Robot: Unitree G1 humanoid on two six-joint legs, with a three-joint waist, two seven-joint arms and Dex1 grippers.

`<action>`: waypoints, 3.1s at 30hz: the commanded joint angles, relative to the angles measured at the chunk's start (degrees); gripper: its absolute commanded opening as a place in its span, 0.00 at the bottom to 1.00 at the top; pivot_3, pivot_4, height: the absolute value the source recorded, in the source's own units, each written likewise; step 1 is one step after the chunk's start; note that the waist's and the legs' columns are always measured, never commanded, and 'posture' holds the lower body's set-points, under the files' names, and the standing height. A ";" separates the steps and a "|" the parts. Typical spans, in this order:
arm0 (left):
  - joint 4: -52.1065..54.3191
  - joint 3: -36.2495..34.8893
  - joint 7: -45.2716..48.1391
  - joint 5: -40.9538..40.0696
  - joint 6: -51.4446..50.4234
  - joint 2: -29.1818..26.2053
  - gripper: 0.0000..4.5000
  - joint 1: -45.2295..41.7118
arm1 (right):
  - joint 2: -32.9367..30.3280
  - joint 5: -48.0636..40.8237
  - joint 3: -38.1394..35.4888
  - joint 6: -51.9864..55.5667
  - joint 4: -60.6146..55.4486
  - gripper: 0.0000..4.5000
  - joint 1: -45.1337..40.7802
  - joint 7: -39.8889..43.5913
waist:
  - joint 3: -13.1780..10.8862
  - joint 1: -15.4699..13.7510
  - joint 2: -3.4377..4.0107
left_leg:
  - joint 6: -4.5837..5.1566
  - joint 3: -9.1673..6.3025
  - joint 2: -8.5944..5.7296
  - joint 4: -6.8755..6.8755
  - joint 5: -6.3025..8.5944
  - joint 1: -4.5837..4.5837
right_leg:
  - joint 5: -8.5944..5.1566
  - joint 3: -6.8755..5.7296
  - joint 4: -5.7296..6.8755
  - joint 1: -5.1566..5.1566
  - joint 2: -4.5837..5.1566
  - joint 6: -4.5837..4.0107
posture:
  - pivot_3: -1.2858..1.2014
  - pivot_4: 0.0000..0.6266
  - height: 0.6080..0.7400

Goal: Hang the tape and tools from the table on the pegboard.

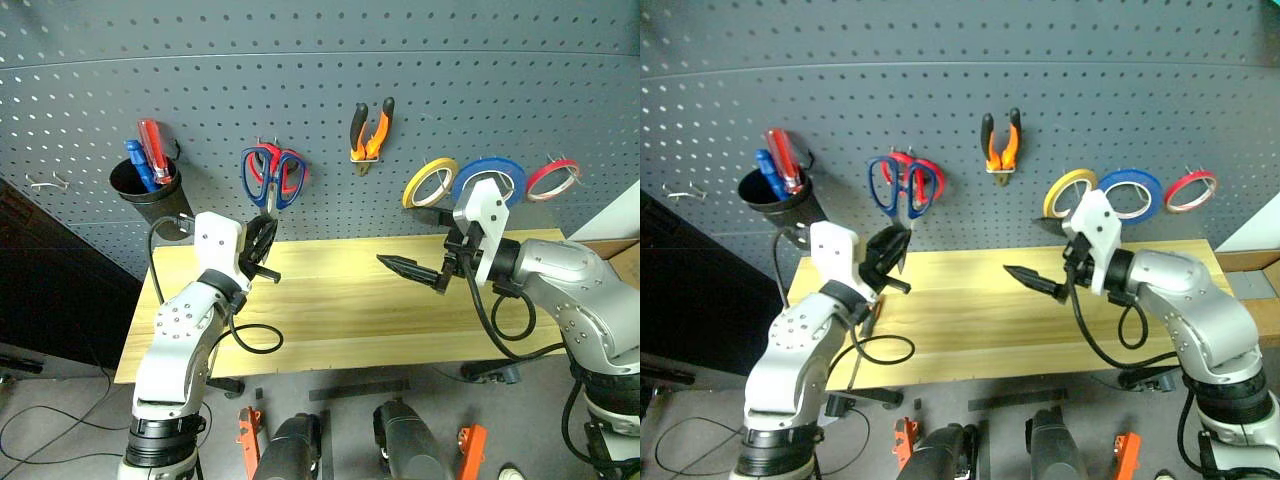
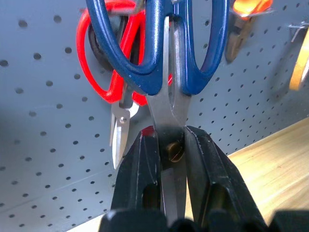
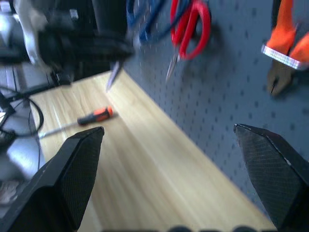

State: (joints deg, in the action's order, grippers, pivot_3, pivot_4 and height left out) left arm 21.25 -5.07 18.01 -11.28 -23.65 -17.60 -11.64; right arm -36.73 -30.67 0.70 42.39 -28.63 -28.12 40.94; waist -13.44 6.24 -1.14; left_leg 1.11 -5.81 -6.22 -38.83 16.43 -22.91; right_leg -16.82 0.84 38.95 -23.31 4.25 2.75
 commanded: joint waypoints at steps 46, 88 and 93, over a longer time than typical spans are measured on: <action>-30.96 -2.01 -1.57 2.36 -24.45 -10.40 0.92 -1.28 | 20.35 -5.28 13.33 29.43 -8.22 1.00 -0.66 -23.95 | -0.10 0.42 0.09 | -0.02 -0.03 0.02 0.04 -0.01 0.02 | 0.17 0.04 0.07 -0.45 -0.05 -0.17 | 0.41 0.40 1.00; 7.04 -8.53 -8.46 6.90 5.60 -6.30 0.12 0.59 | 5.65 0.88 6.23 -4.22 -0.49 1.00 -2.58 0.20 | 0.14 -1.05 -0.15 | -0.09 0.05 0.07 -0.03 -0.03 -0.02 | 0.29 -0.04 0.09 -0.22 -0.08 -0.14 | 0.45 0.29 1.00; 7.55 -11.92 -10.75 6.32 1.93 -8.79 0.12 -11.66 | 5.97 1.39 5.96 -6.92 3.04 1.00 -5.00 2.11 | 0.28 -1.26 -0.21 | -0.11 0.16 0.07 -0.02 -0.03 -0.03 | 0.30 -0.03 0.07 -0.33 -0.08 -0.13 | 0.47 0.25 1.00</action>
State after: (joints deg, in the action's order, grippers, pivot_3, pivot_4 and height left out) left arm 26.07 -14.49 8.80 -4.88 -20.98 -25.11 -19.63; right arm -31.01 -29.34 7.95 37.70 -25.48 -31.27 42.21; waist -13.16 4.98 -1.34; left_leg 1.00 -5.66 -6.15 -38.85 16.40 -22.99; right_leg -16.52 0.80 39.01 -23.69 4.18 2.62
